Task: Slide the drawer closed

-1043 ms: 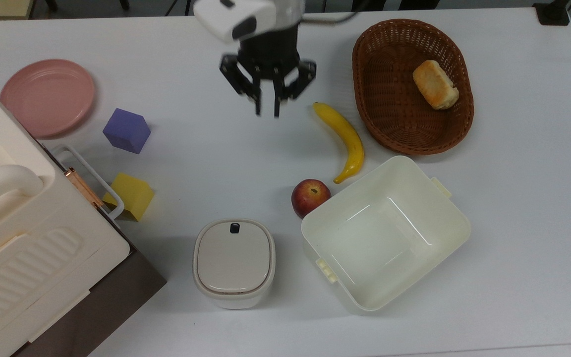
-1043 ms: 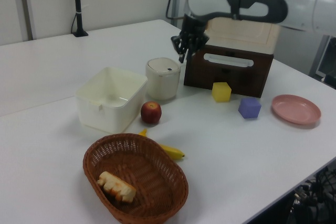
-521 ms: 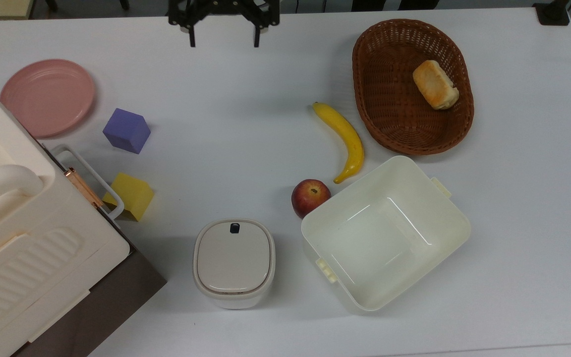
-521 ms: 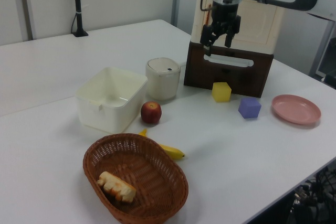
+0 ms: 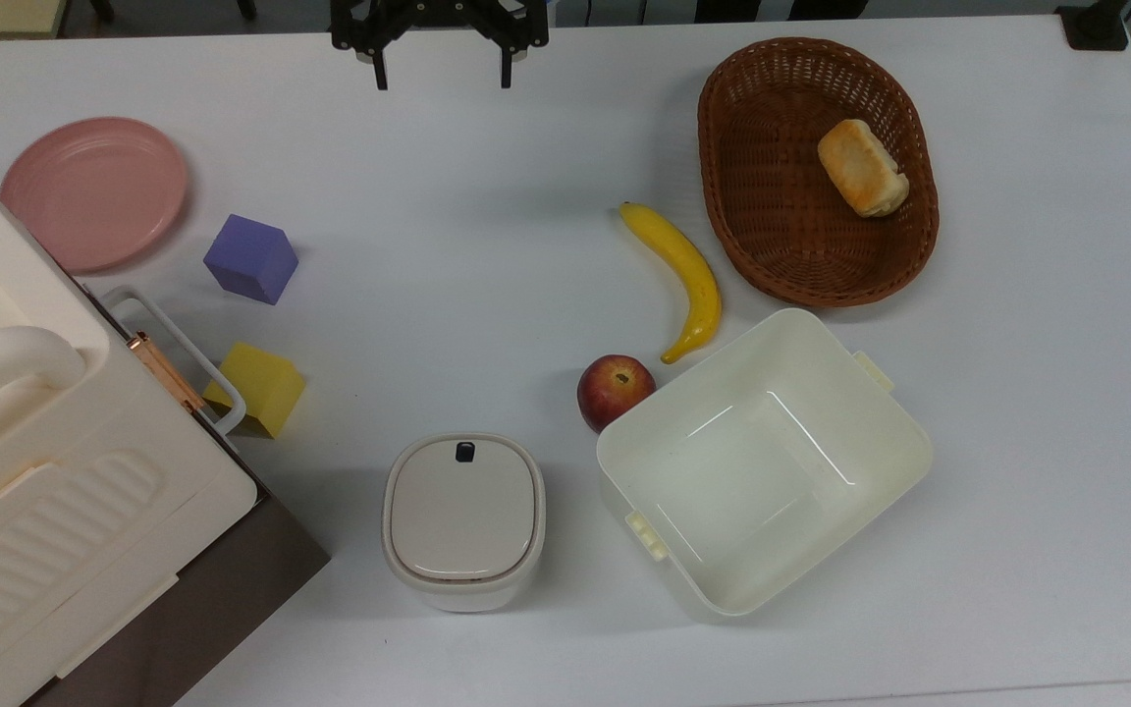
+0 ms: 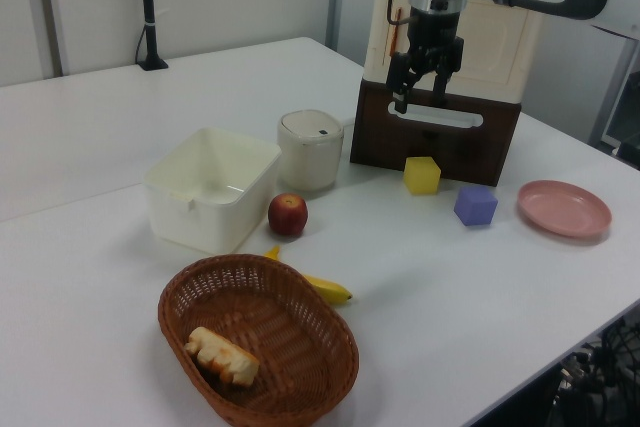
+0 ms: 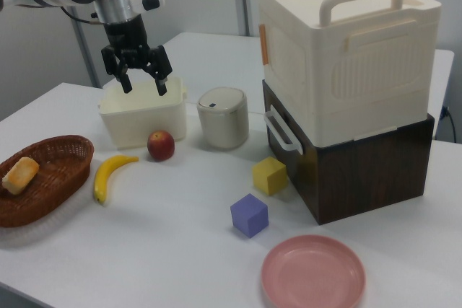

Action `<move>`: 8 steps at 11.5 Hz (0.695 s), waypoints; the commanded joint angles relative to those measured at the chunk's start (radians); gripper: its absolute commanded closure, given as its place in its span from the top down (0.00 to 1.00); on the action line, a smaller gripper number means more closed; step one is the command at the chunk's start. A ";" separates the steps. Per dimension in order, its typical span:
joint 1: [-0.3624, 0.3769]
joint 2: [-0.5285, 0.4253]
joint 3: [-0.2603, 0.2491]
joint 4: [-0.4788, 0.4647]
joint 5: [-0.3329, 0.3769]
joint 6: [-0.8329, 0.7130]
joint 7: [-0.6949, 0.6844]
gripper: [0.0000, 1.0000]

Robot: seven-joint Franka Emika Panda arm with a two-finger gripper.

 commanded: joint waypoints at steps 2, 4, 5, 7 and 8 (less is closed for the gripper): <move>0.029 -0.036 -0.027 -0.039 0.022 -0.055 -0.044 1.00; 0.075 -0.038 -0.070 -0.042 0.022 -0.071 -0.052 1.00; 0.102 -0.039 -0.102 -0.041 0.022 -0.069 -0.052 1.00; 0.115 -0.038 -0.115 -0.041 0.023 -0.069 -0.052 1.00; 0.113 -0.038 -0.115 -0.041 0.023 -0.071 -0.052 1.00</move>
